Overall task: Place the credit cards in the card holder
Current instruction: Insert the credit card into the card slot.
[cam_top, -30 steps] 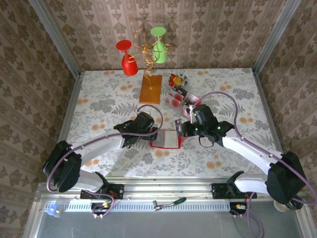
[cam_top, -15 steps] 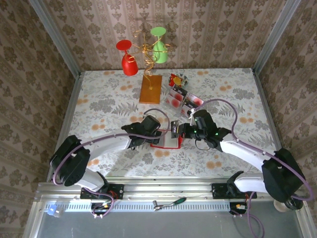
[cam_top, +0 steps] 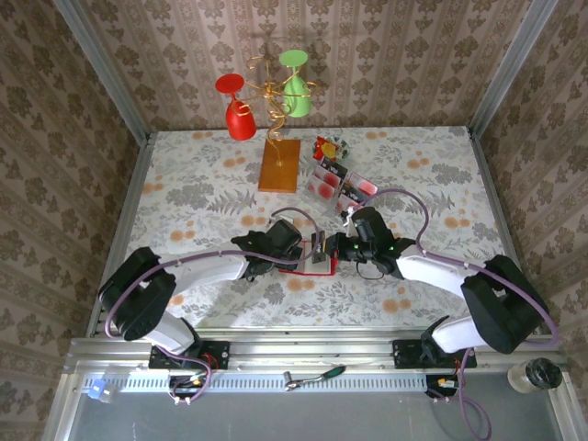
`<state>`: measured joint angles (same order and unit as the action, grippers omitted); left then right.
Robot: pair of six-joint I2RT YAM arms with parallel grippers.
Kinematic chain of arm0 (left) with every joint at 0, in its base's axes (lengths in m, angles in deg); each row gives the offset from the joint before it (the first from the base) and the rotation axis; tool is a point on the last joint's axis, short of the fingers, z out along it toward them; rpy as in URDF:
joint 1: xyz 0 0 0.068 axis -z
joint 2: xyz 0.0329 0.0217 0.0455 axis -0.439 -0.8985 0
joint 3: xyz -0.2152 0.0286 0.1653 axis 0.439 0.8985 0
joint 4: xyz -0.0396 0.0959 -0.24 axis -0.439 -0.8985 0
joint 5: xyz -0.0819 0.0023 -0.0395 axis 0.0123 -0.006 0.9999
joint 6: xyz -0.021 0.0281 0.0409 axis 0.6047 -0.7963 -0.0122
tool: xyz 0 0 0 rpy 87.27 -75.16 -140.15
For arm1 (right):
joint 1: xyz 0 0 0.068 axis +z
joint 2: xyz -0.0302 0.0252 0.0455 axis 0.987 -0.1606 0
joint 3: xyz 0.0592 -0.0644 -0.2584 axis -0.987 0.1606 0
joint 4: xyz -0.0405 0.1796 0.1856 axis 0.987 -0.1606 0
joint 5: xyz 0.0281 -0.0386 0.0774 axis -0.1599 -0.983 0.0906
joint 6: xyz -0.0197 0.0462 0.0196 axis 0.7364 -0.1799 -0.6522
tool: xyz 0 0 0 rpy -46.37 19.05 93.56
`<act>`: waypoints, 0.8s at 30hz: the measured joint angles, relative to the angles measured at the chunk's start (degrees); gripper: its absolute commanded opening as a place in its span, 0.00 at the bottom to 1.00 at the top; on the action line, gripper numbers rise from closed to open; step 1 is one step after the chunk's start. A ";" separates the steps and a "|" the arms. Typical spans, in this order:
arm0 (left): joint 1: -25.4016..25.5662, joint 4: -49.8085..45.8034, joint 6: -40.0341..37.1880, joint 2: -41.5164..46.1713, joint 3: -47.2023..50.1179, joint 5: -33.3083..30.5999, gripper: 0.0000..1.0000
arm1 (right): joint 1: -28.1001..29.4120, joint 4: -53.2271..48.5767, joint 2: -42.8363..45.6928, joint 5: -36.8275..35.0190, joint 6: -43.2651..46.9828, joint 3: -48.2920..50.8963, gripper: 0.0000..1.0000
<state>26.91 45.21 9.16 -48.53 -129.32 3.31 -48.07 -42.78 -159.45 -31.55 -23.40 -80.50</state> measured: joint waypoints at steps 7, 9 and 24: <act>0.00 0.28 0.39 -1.16 1.51 -0.72 1.00 | 0.00 0.26 -2.51 1.14 0.04 -0.90 0.00; 0.00 0.09 0.96 -1.40 1.55 -1.29 1.00 | 0.00 0.26 -2.93 1.33 0.04 -1.49 0.00; -0.11 -0.33 4.79 -1.90 3.48 -2.99 1.00 | 0.72 0.17 -6.49 2.60 1.29 -5.86 0.00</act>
<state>26.80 44.88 13.95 -50.43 -125.84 0.31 -47.35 -42.60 -165.95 -28.95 -22.11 -86.36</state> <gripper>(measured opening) 0.999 0.067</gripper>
